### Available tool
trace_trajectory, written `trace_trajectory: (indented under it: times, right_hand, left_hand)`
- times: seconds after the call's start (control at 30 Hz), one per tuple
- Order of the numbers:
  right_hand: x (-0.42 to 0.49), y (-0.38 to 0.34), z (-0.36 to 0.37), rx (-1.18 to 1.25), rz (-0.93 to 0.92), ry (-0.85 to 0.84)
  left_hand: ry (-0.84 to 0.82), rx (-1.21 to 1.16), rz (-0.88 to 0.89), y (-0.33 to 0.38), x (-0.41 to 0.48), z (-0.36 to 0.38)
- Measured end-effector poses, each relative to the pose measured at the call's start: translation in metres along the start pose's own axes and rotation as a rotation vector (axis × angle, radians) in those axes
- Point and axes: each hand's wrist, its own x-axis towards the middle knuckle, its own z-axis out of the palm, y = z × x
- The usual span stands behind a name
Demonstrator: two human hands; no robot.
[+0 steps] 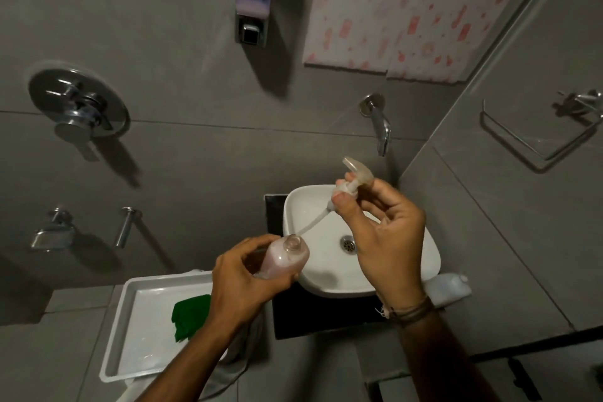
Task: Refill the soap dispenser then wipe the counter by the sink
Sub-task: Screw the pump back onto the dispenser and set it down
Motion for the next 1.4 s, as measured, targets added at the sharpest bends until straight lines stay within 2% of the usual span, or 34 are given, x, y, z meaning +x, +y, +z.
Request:
trace_trajectory:
  times: [0.2,0.33,0.43,0.73,0.8,0.9,0.93,1.07,1.2,1.33,1.4]
  right_hand:
    - [-0.005,0.011,0.016,-0.081,0.043,-0.045]
    - [-0.015,0.027,0.031,-0.051,0.129,-0.179]
    - [-0.024,0.042,0.038,-0.16,0.149,-0.234]
    - [-0.035,0.053,0.05,-0.284,0.103,-0.061]
    - [-0.032,0.05,0.045,-0.244,0.12,-0.152]
    - [-0.026,0.05,0.034,-0.097,0.237,-0.398]
    - [-0.025,0.049,0.034,-0.12,0.229,-0.405]
    - [-0.024,0.047,0.039,-0.251,0.148,-0.247]
    - [-0.02,0.048,0.029,-0.187,0.211,-0.406]
    - [-0.022,0.044,0.028,-0.263,0.134,-0.316]
    - [-0.019,0.044,0.025,-0.268,0.139,-0.374]
  left_hand:
    - [0.013,-0.005,0.006,0.001,0.003,-0.008]
    - [0.003,-0.003,0.018,0.003,0.004,-0.011]
    - [0.005,0.01,0.036,0.004,0.005,-0.013]
    - [0.006,0.036,0.075,0.003,0.002,-0.017]
    - [-0.001,0.03,0.081,0.004,0.002,-0.018]
    - [0.015,0.018,0.083,0.003,0.004,-0.021]
    - [0.021,0.021,0.086,0.003,0.005,-0.022]
    - [0.008,0.023,0.096,0.004,0.005,-0.022]
    - [0.009,0.008,0.108,0.007,0.003,-0.021]
    - [0.003,0.017,0.111,0.01,0.003,-0.021]
    - [-0.004,0.02,0.114,0.01,0.003,-0.02]
